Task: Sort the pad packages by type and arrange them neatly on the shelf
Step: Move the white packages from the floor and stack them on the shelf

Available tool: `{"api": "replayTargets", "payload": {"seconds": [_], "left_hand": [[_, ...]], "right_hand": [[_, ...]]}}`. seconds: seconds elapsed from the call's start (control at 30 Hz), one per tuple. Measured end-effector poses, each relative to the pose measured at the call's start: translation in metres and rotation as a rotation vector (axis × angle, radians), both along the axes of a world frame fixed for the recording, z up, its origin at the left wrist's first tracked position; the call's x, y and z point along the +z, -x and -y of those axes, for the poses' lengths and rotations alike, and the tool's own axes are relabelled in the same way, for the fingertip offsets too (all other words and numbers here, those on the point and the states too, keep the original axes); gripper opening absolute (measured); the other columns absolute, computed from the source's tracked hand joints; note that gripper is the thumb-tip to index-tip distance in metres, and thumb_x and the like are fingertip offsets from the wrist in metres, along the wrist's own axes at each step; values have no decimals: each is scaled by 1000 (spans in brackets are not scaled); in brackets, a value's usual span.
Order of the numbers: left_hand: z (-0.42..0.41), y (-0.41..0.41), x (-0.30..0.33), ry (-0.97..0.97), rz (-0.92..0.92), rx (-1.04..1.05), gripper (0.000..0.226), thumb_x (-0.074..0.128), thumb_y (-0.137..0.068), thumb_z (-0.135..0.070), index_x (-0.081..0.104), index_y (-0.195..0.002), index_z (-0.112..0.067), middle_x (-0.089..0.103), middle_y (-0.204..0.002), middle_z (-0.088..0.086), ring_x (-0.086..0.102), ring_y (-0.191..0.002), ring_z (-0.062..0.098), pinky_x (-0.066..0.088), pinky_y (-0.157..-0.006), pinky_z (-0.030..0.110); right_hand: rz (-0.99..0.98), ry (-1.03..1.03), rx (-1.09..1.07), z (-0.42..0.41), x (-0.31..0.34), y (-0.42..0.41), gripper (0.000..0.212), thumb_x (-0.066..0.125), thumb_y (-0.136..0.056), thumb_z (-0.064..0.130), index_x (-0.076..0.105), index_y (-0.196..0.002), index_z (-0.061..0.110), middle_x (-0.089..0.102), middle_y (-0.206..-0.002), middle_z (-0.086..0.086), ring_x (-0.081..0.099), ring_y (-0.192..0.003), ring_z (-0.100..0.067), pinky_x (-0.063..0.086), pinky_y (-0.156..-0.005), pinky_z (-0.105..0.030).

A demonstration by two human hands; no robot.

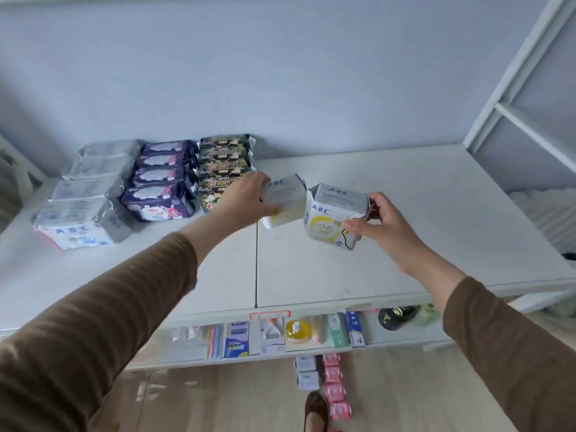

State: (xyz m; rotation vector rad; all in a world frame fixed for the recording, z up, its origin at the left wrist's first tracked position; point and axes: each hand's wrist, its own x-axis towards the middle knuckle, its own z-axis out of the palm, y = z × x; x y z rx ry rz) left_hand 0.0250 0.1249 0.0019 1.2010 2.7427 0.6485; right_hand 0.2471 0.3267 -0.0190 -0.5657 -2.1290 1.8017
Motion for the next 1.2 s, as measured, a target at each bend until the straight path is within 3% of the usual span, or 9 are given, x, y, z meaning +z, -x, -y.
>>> {"api": "replayTargets", "payload": {"seconds": [0.17,0.37,0.53,0.7,0.8,0.93,1.03,1.2], "left_hand": [[-57,68,6,55,-54,9,59,78,-75,-37,53,-123,-12,49,-114,5,52,-96,23,41,-76,31],[-102,147,-9,121,-183,3,57,76,-77,-33,53,-126,-13,52,-118,7,56,-102,29,45,-75,36],[-128,203,-30,237,-371,9,56,74,-74,-44,59,-123,-22,60,-110,2,50,-109,29,42,-85,41],[-142,241,-52,299,-391,9,56,72,-72,-50,56,-119,-26,63,-104,2,49,-107,29,37,-85,41],[-145,252,-63,304,-386,-9,51,68,-73,-53,53,-115,-28,64,-101,3,49,-106,29,36,-84,42],[-148,256,-64,328,-398,-21,51,61,-78,-61,61,-117,-28,52,-121,4,45,-113,28,38,-91,44],[-144,257,-56,319,-352,-12,53,58,-82,-64,62,-124,-31,47,-130,4,43,-119,29,37,-97,45],[-118,253,-36,78,-233,69,34,55,-92,-39,65,-122,-26,52,-127,2,46,-119,27,38,-97,44]], "right_hand": [[38,-28,-12,-31,-2,64,52,87,-73,21,57,-114,16,64,-110,-5,56,-88,-13,54,-79,-36],[101,-67,-26,-47,-15,130,53,85,-75,16,54,-119,13,62,-117,-4,56,-87,-13,48,-73,-18],[151,-64,-61,-52,-31,169,51,85,-75,18,54,-117,17,63,-114,0,59,-90,-11,48,-78,-24],[177,-99,-73,-56,-48,201,52,86,-74,22,54,-115,24,64,-110,10,61,-94,-10,47,-79,-19],[190,-117,-45,-59,-58,215,56,85,-73,21,52,-118,27,63,-111,12,62,-98,-12,52,-88,-31],[197,-174,7,-66,-66,239,61,85,-71,19,50,-121,25,61,-113,13,63,-98,-14,54,-90,-45],[193,-228,53,-71,-68,265,65,85,-71,18,49,-124,24,60,-113,13,62,-99,-17,54,-89,-43],[225,-297,149,-74,-72,305,69,83,-73,11,50,-133,20,60,-114,8,59,-98,-15,49,-81,-30]]}}
